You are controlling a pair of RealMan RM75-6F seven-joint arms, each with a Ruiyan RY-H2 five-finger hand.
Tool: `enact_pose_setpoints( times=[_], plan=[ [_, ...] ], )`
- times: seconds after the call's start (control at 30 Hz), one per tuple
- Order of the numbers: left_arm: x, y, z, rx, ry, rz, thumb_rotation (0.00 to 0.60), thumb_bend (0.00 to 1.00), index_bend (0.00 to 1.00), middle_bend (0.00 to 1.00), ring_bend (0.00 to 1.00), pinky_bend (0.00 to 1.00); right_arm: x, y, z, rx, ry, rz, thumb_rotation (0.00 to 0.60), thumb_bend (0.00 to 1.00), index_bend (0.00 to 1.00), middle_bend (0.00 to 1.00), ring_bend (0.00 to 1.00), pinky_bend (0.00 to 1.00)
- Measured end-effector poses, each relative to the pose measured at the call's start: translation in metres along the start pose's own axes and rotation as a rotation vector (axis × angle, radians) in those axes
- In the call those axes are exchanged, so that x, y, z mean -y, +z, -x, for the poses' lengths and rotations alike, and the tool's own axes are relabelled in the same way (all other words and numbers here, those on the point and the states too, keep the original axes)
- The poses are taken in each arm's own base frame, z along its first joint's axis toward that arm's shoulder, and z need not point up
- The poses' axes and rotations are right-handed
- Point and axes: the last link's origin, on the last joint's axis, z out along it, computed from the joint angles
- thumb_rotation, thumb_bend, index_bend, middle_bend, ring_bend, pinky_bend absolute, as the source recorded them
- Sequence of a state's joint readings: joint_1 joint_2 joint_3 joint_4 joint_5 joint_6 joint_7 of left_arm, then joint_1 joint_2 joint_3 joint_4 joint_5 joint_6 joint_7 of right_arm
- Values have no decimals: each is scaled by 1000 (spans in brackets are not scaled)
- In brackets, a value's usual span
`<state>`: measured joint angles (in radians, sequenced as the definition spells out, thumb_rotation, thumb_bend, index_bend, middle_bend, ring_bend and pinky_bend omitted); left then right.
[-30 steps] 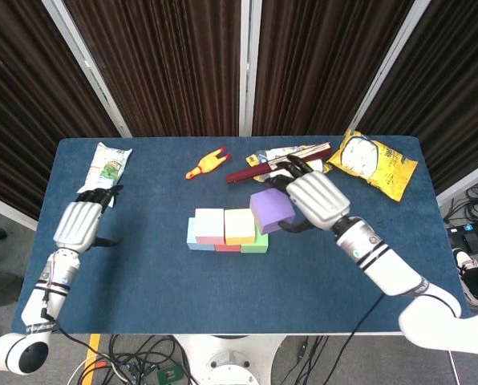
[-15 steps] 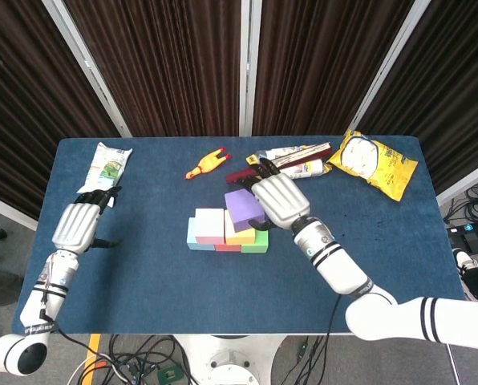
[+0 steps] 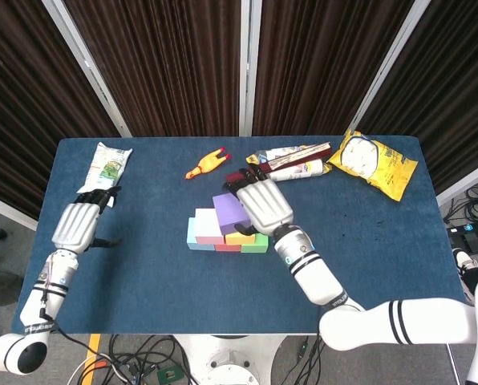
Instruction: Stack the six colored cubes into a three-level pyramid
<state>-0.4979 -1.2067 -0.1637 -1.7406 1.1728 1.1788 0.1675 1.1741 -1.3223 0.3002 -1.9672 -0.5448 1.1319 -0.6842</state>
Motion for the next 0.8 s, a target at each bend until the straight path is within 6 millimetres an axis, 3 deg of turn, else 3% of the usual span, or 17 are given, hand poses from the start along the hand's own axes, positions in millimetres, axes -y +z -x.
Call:
enact_pose_setpoints(
  times=[0.8],
  plan=[
    [3,1,4,15,-10,-3,600,43,136,202,132,198,24,9,9,-27,3,28,600,101,163,368,92,0]
  ],
)
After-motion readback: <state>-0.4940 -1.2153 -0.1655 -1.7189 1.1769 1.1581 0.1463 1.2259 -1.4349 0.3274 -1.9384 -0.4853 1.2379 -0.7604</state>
